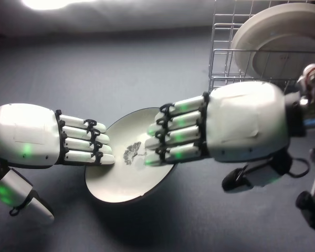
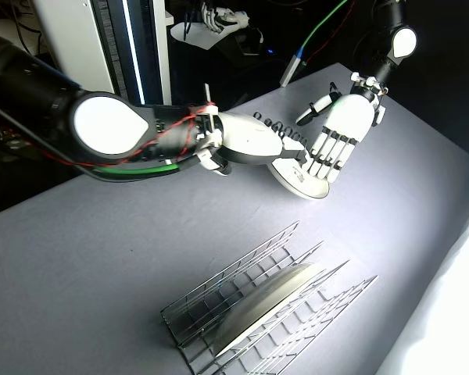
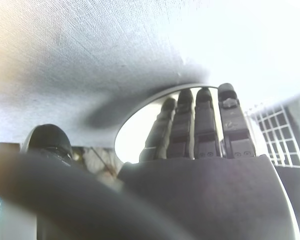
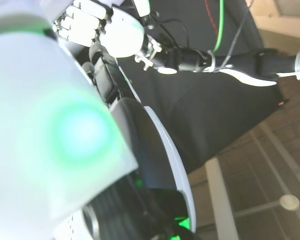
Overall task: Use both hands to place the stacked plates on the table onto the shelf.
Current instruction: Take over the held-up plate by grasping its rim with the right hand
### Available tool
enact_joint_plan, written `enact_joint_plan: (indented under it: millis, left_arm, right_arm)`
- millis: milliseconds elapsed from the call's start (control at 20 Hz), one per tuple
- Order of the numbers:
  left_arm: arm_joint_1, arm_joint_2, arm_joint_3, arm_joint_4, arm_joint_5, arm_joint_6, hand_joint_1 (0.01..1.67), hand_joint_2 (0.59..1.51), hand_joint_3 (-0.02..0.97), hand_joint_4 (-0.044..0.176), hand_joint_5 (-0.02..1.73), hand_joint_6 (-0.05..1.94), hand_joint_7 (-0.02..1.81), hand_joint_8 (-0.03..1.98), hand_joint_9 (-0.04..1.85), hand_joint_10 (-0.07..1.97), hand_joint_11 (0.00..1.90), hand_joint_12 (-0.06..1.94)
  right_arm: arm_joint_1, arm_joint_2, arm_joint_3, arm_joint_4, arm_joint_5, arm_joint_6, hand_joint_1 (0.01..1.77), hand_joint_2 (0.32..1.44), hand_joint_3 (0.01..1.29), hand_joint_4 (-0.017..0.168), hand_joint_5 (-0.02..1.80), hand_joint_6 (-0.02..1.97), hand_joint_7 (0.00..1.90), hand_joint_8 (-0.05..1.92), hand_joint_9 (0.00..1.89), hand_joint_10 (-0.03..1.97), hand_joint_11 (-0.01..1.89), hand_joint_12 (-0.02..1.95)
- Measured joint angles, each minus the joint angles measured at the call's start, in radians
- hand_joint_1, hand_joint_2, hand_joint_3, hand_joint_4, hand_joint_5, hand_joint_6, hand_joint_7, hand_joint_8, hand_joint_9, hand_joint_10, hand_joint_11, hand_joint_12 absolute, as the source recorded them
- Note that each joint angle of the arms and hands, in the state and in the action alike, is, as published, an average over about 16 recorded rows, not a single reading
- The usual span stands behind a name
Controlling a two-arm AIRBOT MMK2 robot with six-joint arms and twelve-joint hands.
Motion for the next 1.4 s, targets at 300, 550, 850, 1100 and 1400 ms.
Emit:
enact_joint_plan:
  millis: [300, 550, 850, 1100, 1400]
  left_arm:
    - [0.000, -0.003, 0.002, -0.002, -0.001, 0.000, 0.02, 1.074, 0.019, -0.011, 0.00, -0.04, 0.02, 0.00, 0.01, -0.01, 0.03, -0.02]
    - [0.000, -0.005, 0.004, -0.003, -0.003, 0.000, 0.02, 1.075, 0.019, -0.011, 0.00, -0.04, 0.03, 0.00, 0.01, -0.01, 0.03, -0.02]
    - [0.000, -0.008, 0.007, -0.003, -0.006, -0.001, 0.02, 1.077, 0.020, -0.011, 0.00, -0.04, 0.03, -0.01, 0.01, -0.01, 0.03, -0.02]
    - [-0.002, -0.009, 0.011, -0.001, -0.009, -0.002, 0.02, 1.080, 0.020, -0.011, 0.00, -0.04, 0.03, -0.01, 0.01, -0.01, 0.03, -0.02]
    - [-0.021, -0.006, 0.006, 0.009, -0.014, -0.010, 0.02, 1.086, 0.020, -0.011, 0.00, -0.04, 0.03, -0.01, 0.01, -0.01, 0.03, 0.00]
  right_arm:
    - [-0.026, -0.112, 0.064, 0.020, -0.054, -0.004, 0.94, 1.06, 0.01, 0.004, 0.14, 0.02, 0.10, 0.03, 0.10, 0.01, 0.01, 0.52]
    - [-0.037, -0.196, 0.135, 0.030, -0.072, -0.007, 0.98, 1.06, 0.01, 0.003, 0.16, 0.02, 0.14, 0.03, 0.15, 0.01, 0.01, 0.67]
    - [-0.028, -0.270, 0.198, 0.046, -0.082, -0.010, 1.05, 1.08, 0.01, 0.001, 0.31, 0.01, 0.31, 0.02, 0.32, 0.04, 0.07, 0.96]
    - [-0.016, -0.304, 0.217, 0.058, -0.086, -0.012, 1.11, 1.08, 0.01, -0.003, 0.48, 0.11, 0.53, 0.08, 0.56, 0.16, 0.28, 1.12]
    - [-0.004, -0.305, 0.206, 0.068, -0.082, -0.015, 1.16, 1.05, 0.01, -0.007, 0.66, 0.38, 0.76, 0.31, 0.82, 0.51, 0.61, 1.15]
